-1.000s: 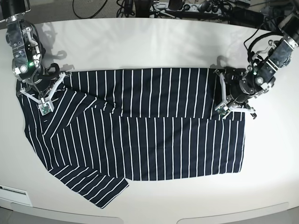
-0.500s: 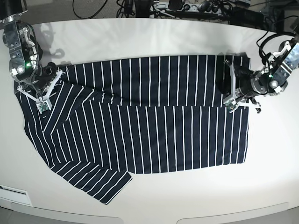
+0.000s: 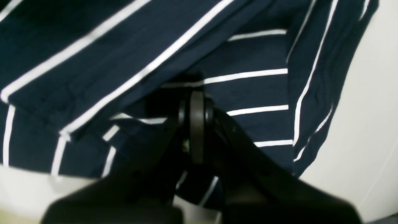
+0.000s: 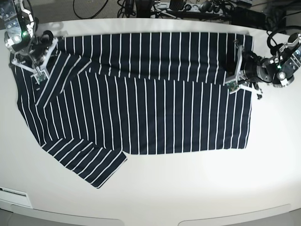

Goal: Fold the T-shirt properly
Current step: 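Grasp the shirt body with both grippers and pull it toward the robot, then release the shirt and lift both grippers away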

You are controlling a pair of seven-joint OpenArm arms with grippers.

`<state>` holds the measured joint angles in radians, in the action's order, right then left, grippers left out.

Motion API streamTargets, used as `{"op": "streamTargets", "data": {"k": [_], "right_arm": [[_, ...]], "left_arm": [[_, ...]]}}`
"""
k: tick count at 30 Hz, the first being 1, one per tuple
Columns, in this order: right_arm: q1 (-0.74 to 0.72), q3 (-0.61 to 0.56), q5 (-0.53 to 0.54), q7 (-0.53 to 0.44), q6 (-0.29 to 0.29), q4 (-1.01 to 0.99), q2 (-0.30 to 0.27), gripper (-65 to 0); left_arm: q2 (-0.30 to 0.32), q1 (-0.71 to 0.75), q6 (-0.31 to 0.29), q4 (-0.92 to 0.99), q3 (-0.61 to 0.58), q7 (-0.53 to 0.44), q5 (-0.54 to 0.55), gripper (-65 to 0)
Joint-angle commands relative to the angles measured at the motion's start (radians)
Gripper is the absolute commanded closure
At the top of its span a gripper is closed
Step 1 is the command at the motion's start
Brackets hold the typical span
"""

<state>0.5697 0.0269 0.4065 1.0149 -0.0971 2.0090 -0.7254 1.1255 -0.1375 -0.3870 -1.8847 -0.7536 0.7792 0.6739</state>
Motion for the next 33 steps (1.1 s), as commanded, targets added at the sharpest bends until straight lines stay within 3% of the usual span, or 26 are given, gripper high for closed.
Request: {"op": "streamTargets", "data": {"k": [1, 7, 17, 20, 27, 33], "right_arm": [[0.032, 0.039, 0.007, 0.026, 0.003, 0.020, -0.018, 0.0], [0.151, 0.168, 0.051, 0.025, -0.020, 0.105, 0.003, 0.0], [0.142, 0.177, 0.048, -0.005, -0.031, 0.129, 0.030, 0.0], [0.111, 0.177, 0.037, -0.022, -0.031, 0.172, 0.030, 0.0], [-0.001, 0.177, 0.035, -0.223, -0.072, 0.246, 0.031, 0.0], [-0.182, 0.177, 0.036, -0.337, -0.106, 0.143, 0.031, 0.0]], "left_arm": [[0.035, 0.003, -0.006, -0.013, 0.002, 0.033, -0.007, 0.0], [0.062, 0.010, -0.006, -0.031, 0.002, 0.033, -0.006, 0.0], [0.063, 0.009, -0.002, -0.060, 0.002, 0.033, -0.021, 0.0], [0.063, 0.009, 0.041, -0.066, 0.002, 0.030, -0.052, 0.0], [0.063, 0.009, 0.051, -0.067, 0.002, 0.029, -0.056, 0.0], [0.063, 0.009, 0.051, -0.067, 0.002, 0.029, -0.056, 0.0]]}}
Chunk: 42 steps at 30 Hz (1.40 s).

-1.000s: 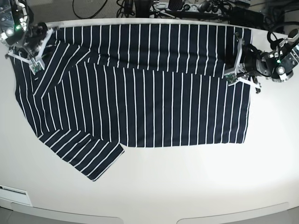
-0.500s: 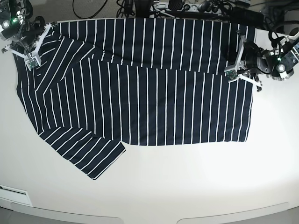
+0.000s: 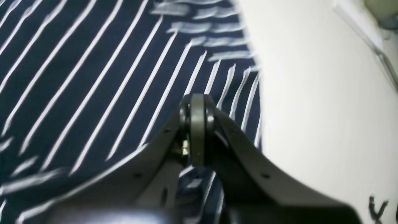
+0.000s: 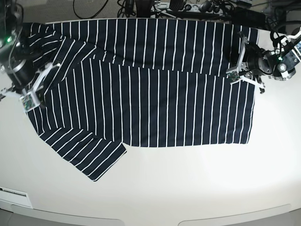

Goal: Fold the T-shirt properly
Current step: 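Release the shirt and lift both grippers away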

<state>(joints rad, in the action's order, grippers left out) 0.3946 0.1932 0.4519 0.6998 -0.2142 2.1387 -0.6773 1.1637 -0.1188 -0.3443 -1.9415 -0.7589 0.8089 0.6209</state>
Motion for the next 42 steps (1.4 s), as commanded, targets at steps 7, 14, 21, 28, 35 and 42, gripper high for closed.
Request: {"op": "streamTargets", "data": {"k": [7, 14, 21, 28, 35, 42], "right_arm": [[-0.327, 0.010, 0.110, -0.068, -0.066, -0.420, -0.015, 0.0], [-0.686, 0.010, 0.340, 0.067, -0.235, -1.014, -0.001, 0.0], [-0.914, 0.010, 0.433, 0.116, -0.376, -1.496, 0.018, 0.0], [-0.933, 0.010, 0.439, 0.116, -0.373, -1.536, 0.015, -26.1], [-0.922, 0.010, 0.385, 0.064, -0.303, -1.536, 0.016, -31.7], [-0.913, 0.010, 0.468, 0.127, -0.366, -1.536, 0.023, -31.7]], "left_arm": [[0.025, -0.009, 0.008, -0.010, 0.008, -0.004, 0.000, 0.0], [0.024, -0.009, 0.003, -0.010, 0.008, -0.004, 0.036, 0.0], [0.024, -0.009, 0.003, -0.010, 0.008, -0.004, 0.036, 0.0], [0.024, -0.009, 0.003, -0.010, 0.008, -0.003, 0.035, 0.0], [0.024, -0.009, 0.003, -0.010, 0.008, -0.003, 0.036, 0.0], [0.024, -0.009, 0.003, -0.012, 0.008, -0.005, 0.035, 0.0]]}}
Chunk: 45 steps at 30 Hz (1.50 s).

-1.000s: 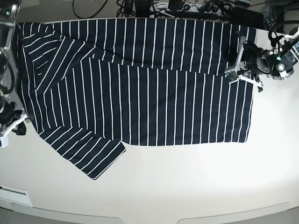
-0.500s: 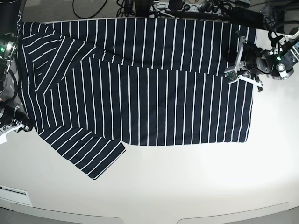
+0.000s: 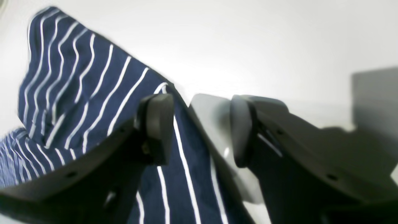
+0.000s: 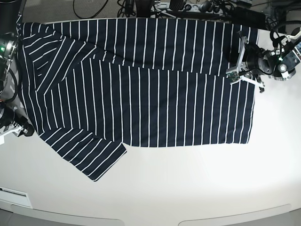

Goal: Fold the T-shirt properly
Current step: 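Release the shirt and lift both grippers away, then move the left gripper to the hem corner beside it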

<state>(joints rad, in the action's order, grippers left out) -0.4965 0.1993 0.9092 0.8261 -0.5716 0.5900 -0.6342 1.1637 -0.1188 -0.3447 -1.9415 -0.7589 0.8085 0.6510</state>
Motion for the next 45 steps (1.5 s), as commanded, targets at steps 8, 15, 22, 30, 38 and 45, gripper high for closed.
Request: {"op": "streamTargets", "data": {"k": [8, 15, 22, 30, 38, 45], "right_arm": [[0.018, 0.003, 0.015, 0.010, -0.043, 0.013, 0.025, -31.7], [0.019, 0.003, 0.222, 0.207, -0.107, 0.013, 0.029, -31.7], [0.014, 0.003, 0.220, 0.203, -0.106, 0.013, 0.029, -9.5], [-0.008, 0.003, 0.243, 0.207, -0.106, 0.019, 0.021, 0.0], [-0.008, 0.003, 0.243, 0.208, -0.126, 0.019, 0.021, 0.0], [-0.008, 0.003, 0.242, 0.208, -0.126, 0.019, 0.021, 0.0]], "left_arm": [[0.024, -0.010, 0.004, -0.018, 0.008, -0.004, 0.005, 0.0], [0.024, -0.009, 0.003, -0.023, 0.008, -0.003, 0.005, 0.0], [0.024, -0.010, 0.003, -0.023, 0.008, -0.005, 0.005, 0.0], [0.011, -0.015, 0.115, -0.023, 0.025, -0.079, -0.094, 0.0], [-0.003, -0.015, 0.166, -0.029, 0.120, -0.067, -0.102, -15.0], [-0.010, -0.015, 0.246, -0.048, 0.288, -0.070, -0.132, -33.8]]}}
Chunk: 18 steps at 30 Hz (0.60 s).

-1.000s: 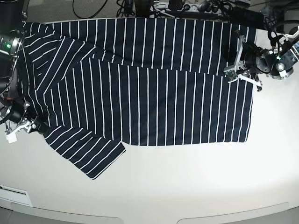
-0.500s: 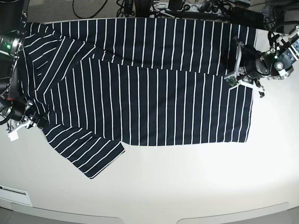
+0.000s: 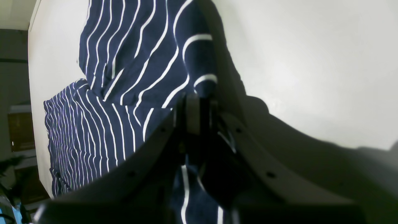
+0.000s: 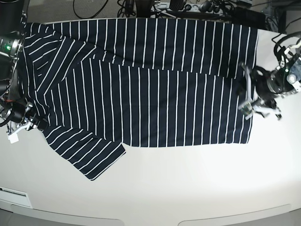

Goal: Fold the T-shirt properly
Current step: 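Move the left gripper to the hem corner beside it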

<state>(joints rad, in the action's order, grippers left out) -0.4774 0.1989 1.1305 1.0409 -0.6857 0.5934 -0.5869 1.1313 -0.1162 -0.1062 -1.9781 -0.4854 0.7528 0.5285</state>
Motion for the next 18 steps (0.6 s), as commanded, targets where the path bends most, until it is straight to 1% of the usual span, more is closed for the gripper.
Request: {"op": "streamTargets", "data": {"k": [1, 3, 4, 6, 8, 11, 13, 14, 16, 18], "right_arm": [[-0.027, 0.004, 0.021, -0.007, -0.012, 0.015, -0.027, 0.0], [-0.027, 0.004, 0.021, -0.007, -0.012, 0.015, -0.029, 0.0], [-0.027, 0.004, 0.021, -0.005, -0.012, 0.015, -0.031, 0.0], [-0.027, 0.004, 0.021, 0.004, -0.012, 0.015, -0.031, 0.0], [-0.027, 0.004, 0.021, 0.004, -0.012, 0.015, -0.031, 0.0], [-0.027, 0.004, 0.022, 0.004, -0.012, 0.015, -0.031, 0.0], [-0.027, 0.004, 0.022, 0.004, -0.012, 0.015, -0.031, 0.0], [-0.027, 0.004, 0.022, 0.004, -0.012, 0.015, -0.031, 0.0], [-0.027, 0.004, 0.022, 0.009, -0.012, 0.015, -0.031, 0.0], [-0.027, 0.004, 0.022, 0.018, -0.012, 0.015, -0.031, 0.0]], "left_arm": [[0.015, -0.018, 0.047, -0.015, 0.055, -0.015, -0.027, -33.8], [-0.007, -0.018, 0.124, -0.014, 0.155, -0.011, -0.032, -33.8], [-0.026, -0.018, 0.146, -0.003, 0.212, -0.003, -0.034, -33.8], [-0.074, -0.018, 0.152, 0.048, 0.328, 0.000, -0.021, -33.8], [-0.138, -0.020, 0.132, 0.132, 0.441, -0.001, 0.030, -33.8], [-0.257, -0.060, 0.063, 0.316, 0.587, -0.001, 0.146, -33.8], [-0.331, -0.106, 0.012, 0.468, 0.660, -0.001, 0.230, -34.0], [-0.360, -0.130, -0.023, 0.549, 0.688, 0.000, 0.278, -34.8], [-0.391, -0.180, -0.123, 0.713, 0.707, 0.017, 0.397, -37.0], [-0.410, -0.233, -0.242, 0.869, 0.700, 0.064, 0.503, -39.3]]}}
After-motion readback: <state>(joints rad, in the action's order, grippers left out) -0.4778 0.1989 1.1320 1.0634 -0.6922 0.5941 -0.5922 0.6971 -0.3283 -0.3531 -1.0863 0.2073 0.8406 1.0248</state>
